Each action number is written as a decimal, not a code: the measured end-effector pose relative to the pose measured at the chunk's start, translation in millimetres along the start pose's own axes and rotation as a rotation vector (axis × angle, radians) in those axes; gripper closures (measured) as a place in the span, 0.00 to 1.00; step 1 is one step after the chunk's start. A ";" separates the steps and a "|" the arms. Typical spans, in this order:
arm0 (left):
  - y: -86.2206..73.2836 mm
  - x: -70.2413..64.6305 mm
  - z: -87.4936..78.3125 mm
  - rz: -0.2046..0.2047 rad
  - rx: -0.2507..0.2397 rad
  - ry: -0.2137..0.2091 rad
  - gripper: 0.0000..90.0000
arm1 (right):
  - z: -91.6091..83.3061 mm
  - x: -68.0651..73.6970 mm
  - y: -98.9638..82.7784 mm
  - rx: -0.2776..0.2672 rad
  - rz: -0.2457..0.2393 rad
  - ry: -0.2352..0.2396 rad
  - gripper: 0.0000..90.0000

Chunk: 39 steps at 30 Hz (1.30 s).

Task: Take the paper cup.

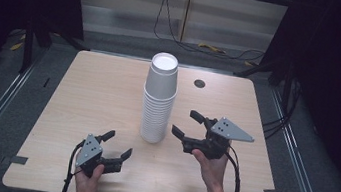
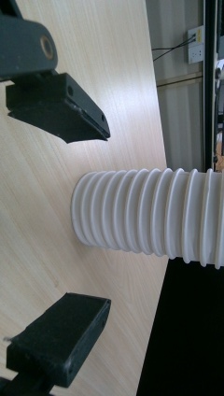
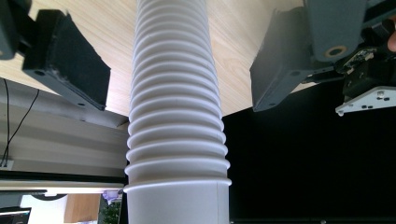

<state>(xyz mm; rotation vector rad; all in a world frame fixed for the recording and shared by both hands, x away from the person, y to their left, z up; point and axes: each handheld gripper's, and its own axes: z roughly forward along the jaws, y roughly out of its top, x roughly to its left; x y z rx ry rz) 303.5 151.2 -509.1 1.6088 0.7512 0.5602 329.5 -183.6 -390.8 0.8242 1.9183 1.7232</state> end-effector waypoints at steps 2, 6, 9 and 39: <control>-0.1 0.2 -0.1 -0.002 -0.003 -0.004 0.17 | 2.5 -0.1 2.9 -0.006 0.022 0.035 0.23; -0.2 0.2 -0.2 -0.004 -0.004 -0.005 0.17 | 6.6 2.8 7.7 0.000 0.013 0.052 0.23; -0.2 0.2 -0.2 -0.002 -0.005 -0.006 0.17 | 7.7 2.3 11.6 0.002 0.011 0.055 0.23; 0.2 0.4 0.0 0.007 0.001 -0.004 0.17 | 23.8 -11.6 67.8 0.002 -0.032 0.085 0.19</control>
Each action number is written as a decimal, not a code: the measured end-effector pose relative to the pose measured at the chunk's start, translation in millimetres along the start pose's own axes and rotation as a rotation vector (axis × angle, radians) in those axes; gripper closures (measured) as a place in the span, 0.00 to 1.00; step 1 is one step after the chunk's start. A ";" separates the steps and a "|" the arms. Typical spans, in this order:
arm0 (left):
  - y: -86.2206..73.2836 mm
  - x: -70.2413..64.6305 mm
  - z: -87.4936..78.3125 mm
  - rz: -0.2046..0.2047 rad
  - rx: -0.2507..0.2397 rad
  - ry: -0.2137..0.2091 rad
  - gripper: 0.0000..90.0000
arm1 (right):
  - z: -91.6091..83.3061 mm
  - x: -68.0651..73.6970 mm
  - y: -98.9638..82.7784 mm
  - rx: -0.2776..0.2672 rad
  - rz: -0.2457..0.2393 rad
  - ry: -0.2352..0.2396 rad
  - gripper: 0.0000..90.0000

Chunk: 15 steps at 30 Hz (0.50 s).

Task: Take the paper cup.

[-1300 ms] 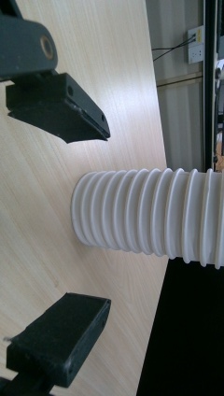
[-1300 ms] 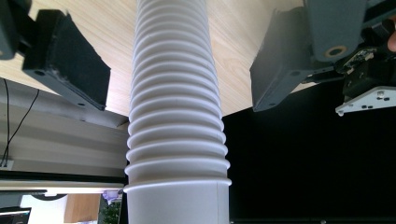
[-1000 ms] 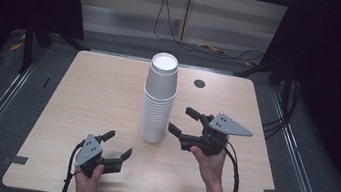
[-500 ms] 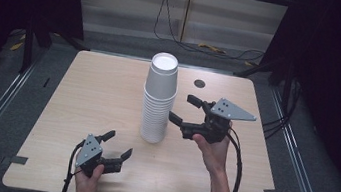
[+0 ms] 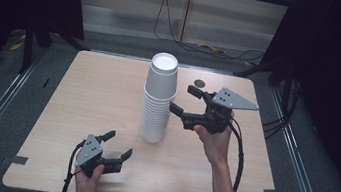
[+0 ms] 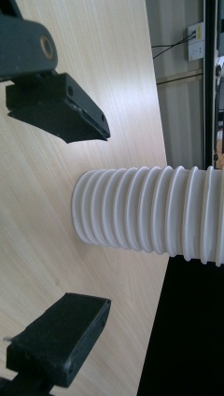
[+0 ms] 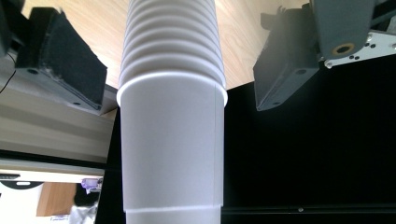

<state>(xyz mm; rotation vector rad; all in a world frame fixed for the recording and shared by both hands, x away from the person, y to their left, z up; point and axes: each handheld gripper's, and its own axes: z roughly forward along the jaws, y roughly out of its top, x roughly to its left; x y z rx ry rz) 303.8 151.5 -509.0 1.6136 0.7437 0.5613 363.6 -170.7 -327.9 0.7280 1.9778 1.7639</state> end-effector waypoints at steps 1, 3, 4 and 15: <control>0.0 0.0 0.0 0.001 0.001 0.000 0.17 | 0.3 -0.1 2.2 0.002 -0.001 0.003 0.19; -0.1 -0.2 0.3 -0.003 0.002 -0.007 0.17 | 1.4 -0.9 6.5 0.007 -0.013 0.008 0.18; -0.1 -0.2 0.3 -0.003 0.002 -0.007 0.18 | 1.4 -0.9 6.5 0.007 -0.013 0.008 0.18; 0.1 -0.7 0.8 -0.002 0.004 -0.010 0.17 | 16.1 -5.6 25.9 0.020 -0.034 0.041 0.16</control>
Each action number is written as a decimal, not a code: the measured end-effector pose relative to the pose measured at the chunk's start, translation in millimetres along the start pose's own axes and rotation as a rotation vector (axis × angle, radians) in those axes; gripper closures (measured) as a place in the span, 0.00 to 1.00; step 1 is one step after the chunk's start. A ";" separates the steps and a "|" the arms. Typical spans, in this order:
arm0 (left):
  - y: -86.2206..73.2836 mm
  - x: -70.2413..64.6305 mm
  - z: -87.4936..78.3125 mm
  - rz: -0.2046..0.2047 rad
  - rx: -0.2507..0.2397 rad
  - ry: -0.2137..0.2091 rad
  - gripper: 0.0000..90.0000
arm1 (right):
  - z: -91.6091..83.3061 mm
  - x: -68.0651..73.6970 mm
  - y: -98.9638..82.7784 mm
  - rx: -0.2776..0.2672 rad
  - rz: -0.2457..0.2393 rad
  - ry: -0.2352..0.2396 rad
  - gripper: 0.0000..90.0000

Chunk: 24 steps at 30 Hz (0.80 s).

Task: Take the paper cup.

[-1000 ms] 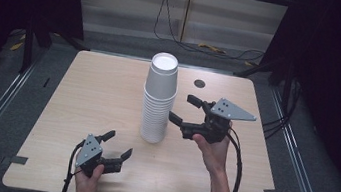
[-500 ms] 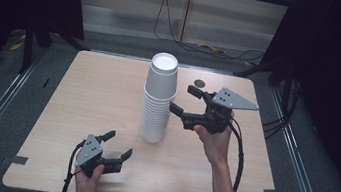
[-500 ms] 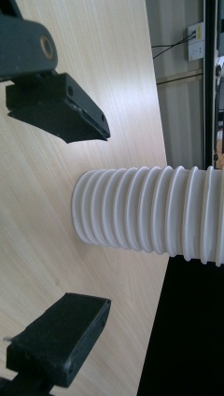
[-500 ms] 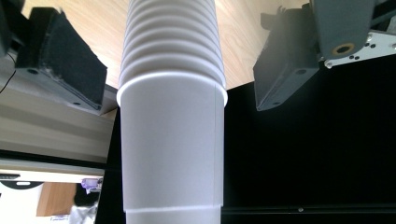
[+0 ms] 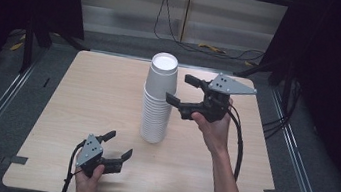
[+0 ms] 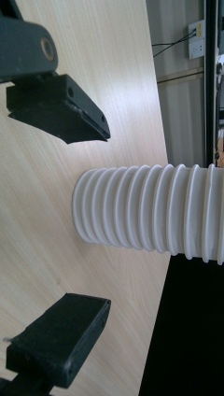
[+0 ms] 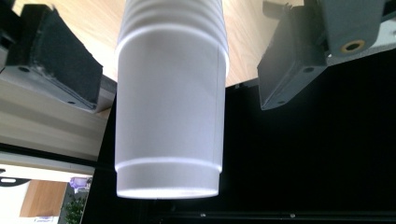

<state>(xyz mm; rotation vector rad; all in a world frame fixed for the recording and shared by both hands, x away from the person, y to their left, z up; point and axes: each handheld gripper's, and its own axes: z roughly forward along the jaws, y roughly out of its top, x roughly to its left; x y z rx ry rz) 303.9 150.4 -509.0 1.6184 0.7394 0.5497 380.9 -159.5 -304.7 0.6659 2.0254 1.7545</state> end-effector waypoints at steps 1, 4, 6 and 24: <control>0.0 0.1 -0.1 0.001 0.001 0.001 0.17 | 1.4 0.4 1.8 0.001 -0.002 0.001 0.16; 0.0 0.1 -0.1 0.000 0.000 0.000 0.17 | 5.4 0.2 6.1 0.004 -0.009 -0.002 0.15; 0.0 0.1 -0.1 0.000 0.000 -0.001 0.17 | 9.6 -0.8 12.0 0.012 -0.014 -0.006 0.15; -0.3 0.9 -1.0 0.002 -0.006 0.003 0.17 | 34.8 -7.7 30.1 0.059 -0.010 0.026 0.15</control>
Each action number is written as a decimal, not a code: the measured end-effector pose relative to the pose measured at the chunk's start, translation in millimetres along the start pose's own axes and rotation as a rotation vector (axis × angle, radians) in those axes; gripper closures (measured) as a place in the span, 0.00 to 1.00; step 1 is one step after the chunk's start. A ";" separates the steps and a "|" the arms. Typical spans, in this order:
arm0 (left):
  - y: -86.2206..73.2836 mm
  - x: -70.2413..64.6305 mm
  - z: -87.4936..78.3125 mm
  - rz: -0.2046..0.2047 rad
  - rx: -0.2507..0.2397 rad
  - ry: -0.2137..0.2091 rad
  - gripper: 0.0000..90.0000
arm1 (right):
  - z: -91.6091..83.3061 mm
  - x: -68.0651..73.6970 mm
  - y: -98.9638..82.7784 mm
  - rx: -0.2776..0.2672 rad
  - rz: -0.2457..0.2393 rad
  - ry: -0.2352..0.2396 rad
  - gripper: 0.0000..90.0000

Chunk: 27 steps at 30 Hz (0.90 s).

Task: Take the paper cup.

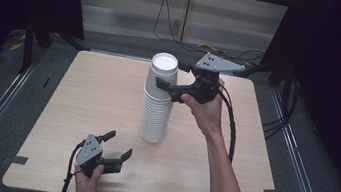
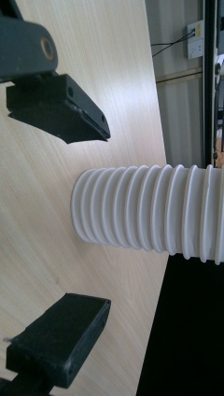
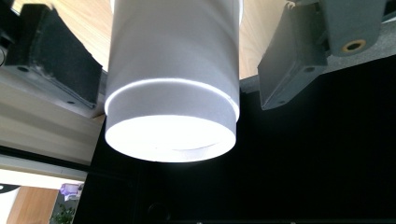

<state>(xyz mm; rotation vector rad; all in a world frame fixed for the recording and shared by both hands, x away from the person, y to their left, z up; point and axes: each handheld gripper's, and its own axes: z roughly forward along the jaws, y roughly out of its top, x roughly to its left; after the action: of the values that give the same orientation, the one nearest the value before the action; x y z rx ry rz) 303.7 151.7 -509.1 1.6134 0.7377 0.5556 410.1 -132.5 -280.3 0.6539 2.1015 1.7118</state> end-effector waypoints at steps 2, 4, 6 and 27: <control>0.0 0.0 0.0 0.000 -0.001 -0.005 0.17 | 1.0 0.0 0.4 0.000 0.001 -0.001 0.15; 0.0 0.0 0.0 0.000 -0.001 -0.005 0.17 | 5.0 -0.8 1.6 0.015 0.006 0.002 0.15; 0.0 0.1 0.0 -0.001 -0.001 -0.005 0.17 | 6.2 -1.2 1.9 0.020 0.003 -0.002 0.15; -0.2 0.1 -0.1 -0.005 -0.005 -0.008 0.17 | 21.3 -6.8 2.5 0.055 0.017 0.018 0.22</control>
<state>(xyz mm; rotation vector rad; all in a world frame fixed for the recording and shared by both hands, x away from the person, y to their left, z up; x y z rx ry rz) 303.6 151.9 -509.3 1.6079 0.7342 0.5463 427.6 -118.5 -282.4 0.6767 2.1685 1.6804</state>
